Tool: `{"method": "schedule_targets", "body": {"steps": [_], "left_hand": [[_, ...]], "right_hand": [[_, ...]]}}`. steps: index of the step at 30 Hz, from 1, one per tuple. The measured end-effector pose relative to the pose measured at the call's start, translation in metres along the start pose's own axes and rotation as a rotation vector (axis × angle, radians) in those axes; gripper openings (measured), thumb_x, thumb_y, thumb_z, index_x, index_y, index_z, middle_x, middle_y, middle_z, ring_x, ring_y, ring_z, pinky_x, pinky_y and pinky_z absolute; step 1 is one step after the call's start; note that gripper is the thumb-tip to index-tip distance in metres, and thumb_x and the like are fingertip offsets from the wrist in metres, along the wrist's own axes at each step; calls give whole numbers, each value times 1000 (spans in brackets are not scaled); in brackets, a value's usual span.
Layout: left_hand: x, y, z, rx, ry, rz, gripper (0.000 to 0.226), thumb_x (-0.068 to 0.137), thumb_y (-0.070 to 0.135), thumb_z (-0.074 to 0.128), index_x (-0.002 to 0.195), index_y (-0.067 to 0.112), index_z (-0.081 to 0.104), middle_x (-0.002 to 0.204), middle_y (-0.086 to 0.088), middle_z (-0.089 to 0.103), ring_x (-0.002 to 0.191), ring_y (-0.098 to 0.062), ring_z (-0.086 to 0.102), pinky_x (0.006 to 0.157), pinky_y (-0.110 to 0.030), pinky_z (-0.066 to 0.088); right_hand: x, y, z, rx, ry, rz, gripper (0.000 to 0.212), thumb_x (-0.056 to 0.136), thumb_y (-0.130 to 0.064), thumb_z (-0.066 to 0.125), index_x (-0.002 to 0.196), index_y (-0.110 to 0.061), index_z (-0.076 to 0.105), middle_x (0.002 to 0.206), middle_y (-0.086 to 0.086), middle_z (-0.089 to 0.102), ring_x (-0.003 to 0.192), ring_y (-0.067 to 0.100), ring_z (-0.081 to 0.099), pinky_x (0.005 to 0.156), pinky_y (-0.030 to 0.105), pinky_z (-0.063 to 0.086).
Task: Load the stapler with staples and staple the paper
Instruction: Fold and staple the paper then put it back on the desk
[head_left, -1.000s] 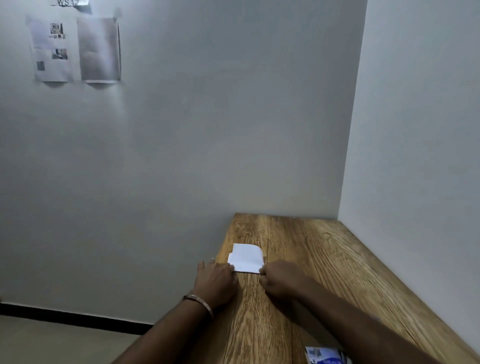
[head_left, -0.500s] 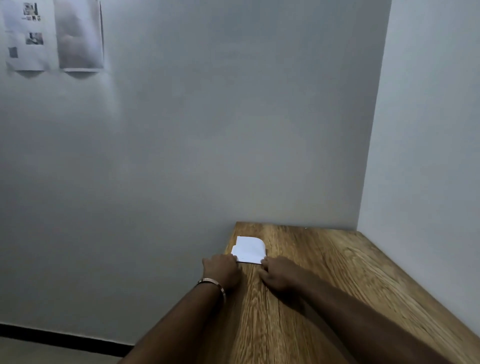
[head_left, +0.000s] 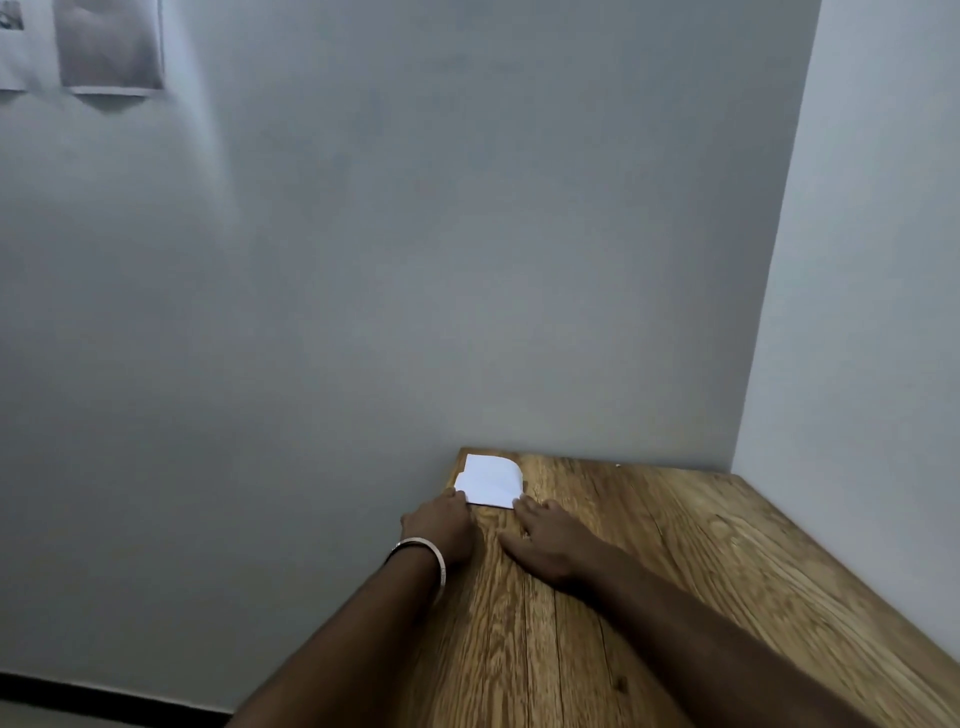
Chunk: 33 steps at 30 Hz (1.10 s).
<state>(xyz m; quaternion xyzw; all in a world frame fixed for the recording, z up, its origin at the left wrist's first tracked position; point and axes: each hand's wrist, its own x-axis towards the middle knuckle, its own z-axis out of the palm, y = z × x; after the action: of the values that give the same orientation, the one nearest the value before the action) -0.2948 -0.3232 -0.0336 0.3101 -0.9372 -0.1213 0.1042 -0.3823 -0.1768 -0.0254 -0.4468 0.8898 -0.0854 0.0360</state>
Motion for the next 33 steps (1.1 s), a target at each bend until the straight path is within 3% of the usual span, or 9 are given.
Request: {"method": "schedule_targets", "body": {"steps": [4,8,12,21,27,30,33], "left_hand": [[-1,0,1,12,-2,7,46,101,32,31,141,12,42,147,-8,47,129,-29,50,105,-50,42],[-5,-2,0,22,5,23,56,102,36,28,154,14,22,160,-7,27,140,-33,38,111,-52,36],[-15,-2,-1,-15,46,13,60,102,39,29,155,15,15,163,-12,19,145,-32,30,115,-54,27],[-73,1,-10,16,41,49,57,96,51,37,144,20,40,159,-10,29,148,-30,24,120,-56,12],[-141,7,-20,-4,1,83,45,97,51,35,119,19,57,132,-5,56,131,-27,46,116,-51,26],[-179,12,-26,-28,16,101,41,97,50,37,111,18,58,121,-3,59,117,-24,53,111,-46,34],[-218,15,-31,-37,34,128,37,98,48,39,106,18,58,115,-3,60,109,-22,55,101,-40,42]], "right_hand": [[0,0,3,-3,5,-1,78,97,-64,25,160,-20,8,168,3,5,154,31,6,124,45,13],[-1,3,4,54,59,-19,81,96,-64,31,160,-26,0,169,4,0,154,26,13,122,42,17],[-9,0,5,136,131,7,87,92,-66,38,159,-28,-2,169,4,-1,153,29,19,120,41,24],[-64,2,3,88,73,57,75,98,-61,34,156,-14,26,165,10,21,151,25,23,121,40,24],[-133,-5,-4,33,9,29,66,102,-54,30,157,-19,23,166,9,17,153,24,16,124,44,18],[-169,-11,-11,30,1,17,60,103,-50,30,153,-18,33,161,10,30,148,25,29,120,43,27],[-205,-20,-19,4,7,4,49,102,-45,35,137,-15,53,139,11,53,125,24,52,106,40,42]]}}
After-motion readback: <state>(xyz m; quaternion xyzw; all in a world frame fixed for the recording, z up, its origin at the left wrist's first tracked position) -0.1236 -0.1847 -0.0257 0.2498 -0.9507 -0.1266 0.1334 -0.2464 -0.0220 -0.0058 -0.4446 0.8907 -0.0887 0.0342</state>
